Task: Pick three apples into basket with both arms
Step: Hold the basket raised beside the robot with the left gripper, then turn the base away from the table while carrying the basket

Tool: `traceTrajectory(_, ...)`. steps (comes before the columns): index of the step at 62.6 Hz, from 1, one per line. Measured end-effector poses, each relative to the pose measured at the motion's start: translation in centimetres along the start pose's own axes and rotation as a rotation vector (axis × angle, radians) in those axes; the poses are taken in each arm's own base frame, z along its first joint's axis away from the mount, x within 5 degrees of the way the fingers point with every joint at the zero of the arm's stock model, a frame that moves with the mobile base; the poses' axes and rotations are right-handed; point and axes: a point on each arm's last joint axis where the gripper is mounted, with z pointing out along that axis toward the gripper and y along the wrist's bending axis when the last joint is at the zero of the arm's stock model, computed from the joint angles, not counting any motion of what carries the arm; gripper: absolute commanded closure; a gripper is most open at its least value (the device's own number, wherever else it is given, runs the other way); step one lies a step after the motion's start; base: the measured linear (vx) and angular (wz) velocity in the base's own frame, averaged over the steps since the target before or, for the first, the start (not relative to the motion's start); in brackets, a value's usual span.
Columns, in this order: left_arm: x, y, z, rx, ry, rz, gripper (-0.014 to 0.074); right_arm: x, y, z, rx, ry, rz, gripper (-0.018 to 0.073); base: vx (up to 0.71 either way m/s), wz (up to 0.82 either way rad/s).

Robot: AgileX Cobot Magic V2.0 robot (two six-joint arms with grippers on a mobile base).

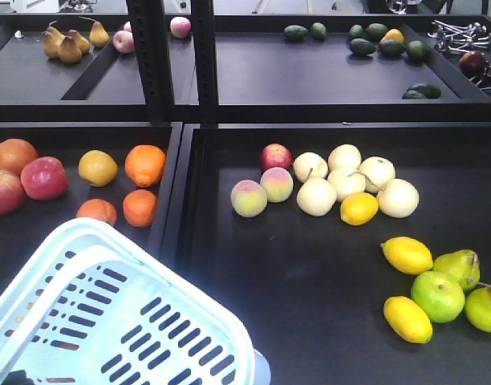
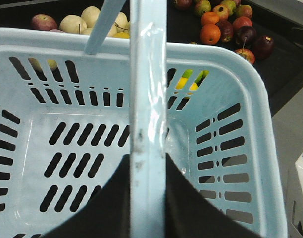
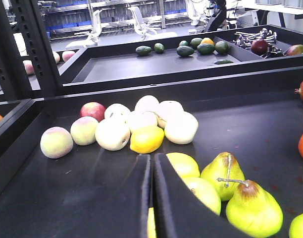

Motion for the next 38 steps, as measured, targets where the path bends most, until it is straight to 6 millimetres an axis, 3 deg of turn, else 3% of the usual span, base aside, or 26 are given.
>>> traceTrajectory(38,0.00,0.00,0.00,0.000,0.000,0.000,0.0604,0.00,0.00,0.00,0.000,0.000,0.000,0.0564,-0.04,0.15)
